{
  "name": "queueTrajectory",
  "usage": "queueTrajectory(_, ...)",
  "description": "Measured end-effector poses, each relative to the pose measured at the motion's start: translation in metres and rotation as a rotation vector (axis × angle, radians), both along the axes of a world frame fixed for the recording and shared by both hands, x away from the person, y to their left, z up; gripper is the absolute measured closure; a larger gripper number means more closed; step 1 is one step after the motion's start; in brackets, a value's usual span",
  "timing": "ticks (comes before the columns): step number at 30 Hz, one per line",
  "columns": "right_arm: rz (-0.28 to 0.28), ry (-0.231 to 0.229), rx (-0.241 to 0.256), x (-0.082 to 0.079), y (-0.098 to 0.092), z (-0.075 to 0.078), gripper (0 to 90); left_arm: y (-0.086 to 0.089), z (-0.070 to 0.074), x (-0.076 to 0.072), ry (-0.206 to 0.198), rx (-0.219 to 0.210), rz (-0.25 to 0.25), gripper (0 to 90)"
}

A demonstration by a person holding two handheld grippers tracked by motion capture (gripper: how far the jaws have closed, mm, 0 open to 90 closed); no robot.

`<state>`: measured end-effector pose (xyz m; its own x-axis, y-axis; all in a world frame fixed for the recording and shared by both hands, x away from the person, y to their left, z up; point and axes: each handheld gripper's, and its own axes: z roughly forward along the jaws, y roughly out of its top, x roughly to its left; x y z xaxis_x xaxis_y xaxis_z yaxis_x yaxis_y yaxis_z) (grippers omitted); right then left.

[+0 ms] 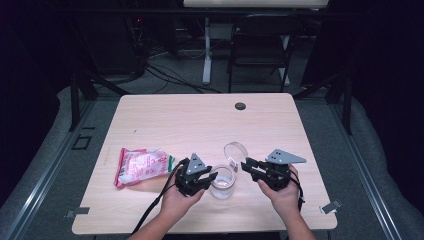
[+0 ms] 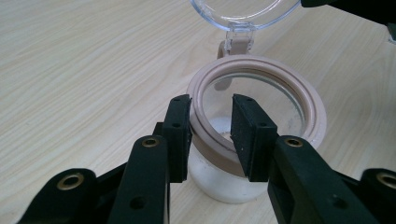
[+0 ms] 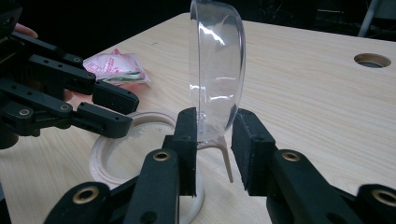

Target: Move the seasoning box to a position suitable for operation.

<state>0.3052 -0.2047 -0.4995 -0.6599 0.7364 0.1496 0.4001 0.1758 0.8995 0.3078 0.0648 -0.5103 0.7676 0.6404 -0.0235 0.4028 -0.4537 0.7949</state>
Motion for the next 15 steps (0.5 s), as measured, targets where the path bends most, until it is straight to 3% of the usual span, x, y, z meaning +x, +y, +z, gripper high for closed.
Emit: queueTrajectory(15, 0.029, 0.003, -0.008, -0.0011, 0.0055, -0.0012, 71.9, 0.0069, 0.0017, 0.0032, -0.018, 0.027, 0.01, 71.2)
